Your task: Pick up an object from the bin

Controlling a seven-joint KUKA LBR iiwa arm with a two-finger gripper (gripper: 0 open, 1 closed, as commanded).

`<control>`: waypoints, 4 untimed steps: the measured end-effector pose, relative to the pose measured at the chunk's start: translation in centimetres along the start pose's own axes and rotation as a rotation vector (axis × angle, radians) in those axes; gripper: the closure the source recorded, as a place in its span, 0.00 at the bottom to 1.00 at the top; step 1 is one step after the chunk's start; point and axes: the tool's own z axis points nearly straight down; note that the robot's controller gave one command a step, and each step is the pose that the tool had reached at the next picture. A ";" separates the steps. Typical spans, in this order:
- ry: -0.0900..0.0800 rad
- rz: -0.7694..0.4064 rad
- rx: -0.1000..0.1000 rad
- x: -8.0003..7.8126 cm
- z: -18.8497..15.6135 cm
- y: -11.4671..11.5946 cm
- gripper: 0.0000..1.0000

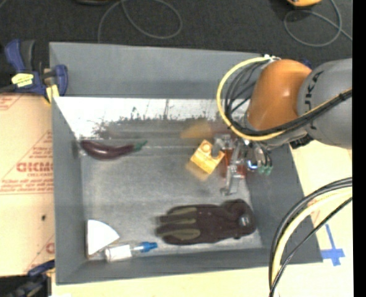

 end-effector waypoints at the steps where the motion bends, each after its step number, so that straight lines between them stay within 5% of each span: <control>1: 0.009 0.023 -0.003 -0.1 3.4 -0.2 0.00; 3: 0.000 -0.010 -0.001 7.1 3.8 -0.4 0.00; 4: 0.006 -0.002 0.002 8.3 4.3 1.9 0.00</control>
Offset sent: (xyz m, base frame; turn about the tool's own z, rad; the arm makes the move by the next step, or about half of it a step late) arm -0.0501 -0.0014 -0.0220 -0.0593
